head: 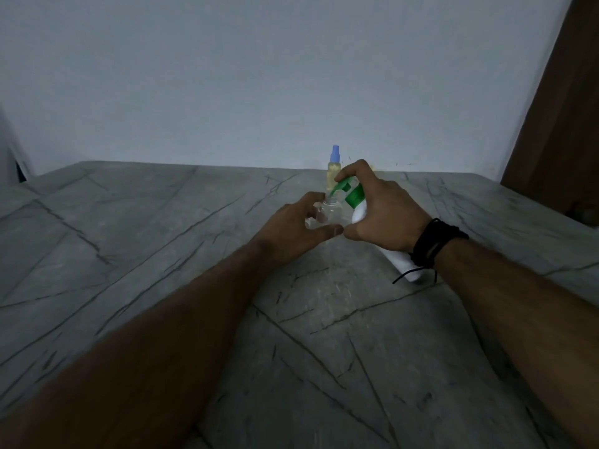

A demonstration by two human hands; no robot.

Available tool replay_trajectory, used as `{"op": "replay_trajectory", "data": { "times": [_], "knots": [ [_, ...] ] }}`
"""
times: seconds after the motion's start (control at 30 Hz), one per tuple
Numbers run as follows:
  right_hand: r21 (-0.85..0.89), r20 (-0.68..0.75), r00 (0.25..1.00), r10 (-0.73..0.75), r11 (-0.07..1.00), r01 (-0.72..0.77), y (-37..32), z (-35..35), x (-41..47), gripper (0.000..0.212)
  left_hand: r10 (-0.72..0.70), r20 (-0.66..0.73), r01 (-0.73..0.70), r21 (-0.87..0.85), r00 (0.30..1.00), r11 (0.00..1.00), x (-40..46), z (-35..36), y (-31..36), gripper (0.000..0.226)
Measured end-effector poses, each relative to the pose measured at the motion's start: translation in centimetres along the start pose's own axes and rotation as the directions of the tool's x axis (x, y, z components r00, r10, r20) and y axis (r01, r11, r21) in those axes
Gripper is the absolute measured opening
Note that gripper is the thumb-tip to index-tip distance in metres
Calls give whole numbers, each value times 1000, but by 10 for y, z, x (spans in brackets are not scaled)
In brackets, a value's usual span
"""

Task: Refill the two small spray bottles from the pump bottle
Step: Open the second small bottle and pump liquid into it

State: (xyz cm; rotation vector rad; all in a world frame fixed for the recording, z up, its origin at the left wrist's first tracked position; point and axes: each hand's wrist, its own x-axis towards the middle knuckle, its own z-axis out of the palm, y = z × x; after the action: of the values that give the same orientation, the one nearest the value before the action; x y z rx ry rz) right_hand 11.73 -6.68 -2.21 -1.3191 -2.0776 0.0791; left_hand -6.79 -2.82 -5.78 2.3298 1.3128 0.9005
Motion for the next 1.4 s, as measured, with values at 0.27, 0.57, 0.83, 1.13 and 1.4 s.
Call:
{"op": "replay_trajectory", "data": {
  "times": [0.27,0.57,0.83,1.13,1.4],
  "knots": [
    [-127,56,998,-37,991,44,0,1,-3,92,-12,-23,11,-36,1000,999,-6,-3,6,53],
    [4,130,991,-36,999,35,1,-6,-5,96,-16,-2,15,-142,1000,990,-7,-5,4,45],
    [-17,121,993,8,1000,-6,-3,-9,-6,92,-19,-40,14,-132,999,991,-7,-5,3,50],
    [-1,99,995,-26,1000,27,-4,-5,-5,89,-35,-27,34,-39,999,999,-2,-2,1,63],
    [32,51,998,-27,999,25,-6,-4,-7,78,-30,1,30,-26,1000,999,-2,-3,4,60]
  ]
}}
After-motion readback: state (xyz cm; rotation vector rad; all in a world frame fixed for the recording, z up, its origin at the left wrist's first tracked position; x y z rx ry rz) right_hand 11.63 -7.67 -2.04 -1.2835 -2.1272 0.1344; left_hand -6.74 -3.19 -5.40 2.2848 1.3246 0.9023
